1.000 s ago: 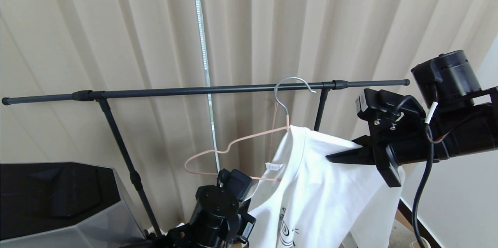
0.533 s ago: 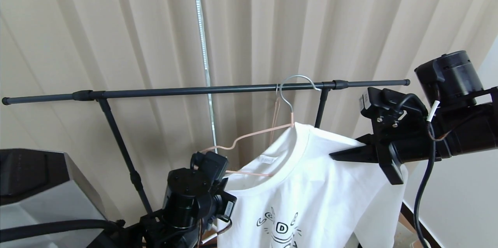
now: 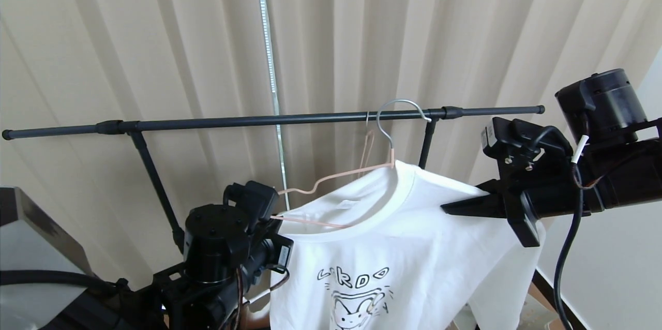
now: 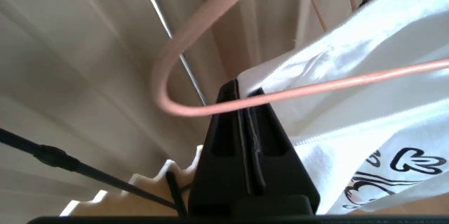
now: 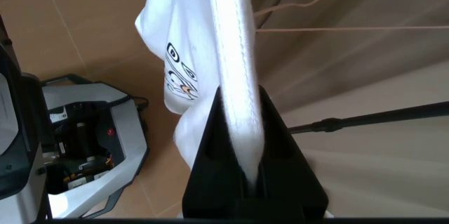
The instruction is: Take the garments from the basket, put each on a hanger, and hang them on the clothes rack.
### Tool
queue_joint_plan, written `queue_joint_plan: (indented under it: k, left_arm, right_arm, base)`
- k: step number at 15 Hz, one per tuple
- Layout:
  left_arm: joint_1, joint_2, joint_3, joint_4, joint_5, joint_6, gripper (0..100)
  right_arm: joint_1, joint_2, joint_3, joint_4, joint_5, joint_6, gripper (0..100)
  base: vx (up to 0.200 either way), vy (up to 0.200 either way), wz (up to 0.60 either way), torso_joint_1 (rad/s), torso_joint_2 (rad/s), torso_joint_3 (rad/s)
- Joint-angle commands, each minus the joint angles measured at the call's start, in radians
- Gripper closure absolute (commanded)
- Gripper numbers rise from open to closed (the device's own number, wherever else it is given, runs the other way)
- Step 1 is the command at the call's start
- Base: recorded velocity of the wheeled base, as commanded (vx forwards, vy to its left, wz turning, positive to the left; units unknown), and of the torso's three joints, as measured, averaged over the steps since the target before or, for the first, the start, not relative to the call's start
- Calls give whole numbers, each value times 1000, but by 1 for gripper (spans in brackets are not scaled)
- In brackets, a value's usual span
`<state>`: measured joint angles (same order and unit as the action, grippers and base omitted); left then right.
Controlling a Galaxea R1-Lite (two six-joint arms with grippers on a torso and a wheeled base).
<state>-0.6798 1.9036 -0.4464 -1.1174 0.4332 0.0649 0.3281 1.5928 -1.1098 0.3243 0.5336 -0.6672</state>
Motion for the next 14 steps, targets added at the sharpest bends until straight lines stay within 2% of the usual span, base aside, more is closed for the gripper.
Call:
queue_joint_plan:
  k: [1, 5, 7, 11, 14]
  left_arm:
    - [23, -21, 9, -1, 2, 0, 100]
    - [60, -48, 18, -2, 1, 1, 100]
    - [82, -81, 31, -2, 1, 18, 100]
    - [95, -110, 48, -2, -1, 23, 100]
    - [85, -164, 34, -2, -1, 76, 100]
  right_arm:
    - [-1, -4, 2, 1, -1, -2, 100]
    - [-4, -4, 18, 2, -7, -3, 100]
    - [-9, -2, 42, -19, -34, -8, 100]
    - [-20, -2, 67, -57, -40, -8, 100]
    - [-18, 7, 70, -62, -38, -8, 100]
  base:
    - [0, 0, 0, 0, 0, 0]
    - [0, 0, 0, 0, 0, 0]
    - [0, 0, 0, 0, 0, 0]
    - [0, 0, 0, 0, 0, 0]
    - [0, 0, 0, 0, 0, 0]
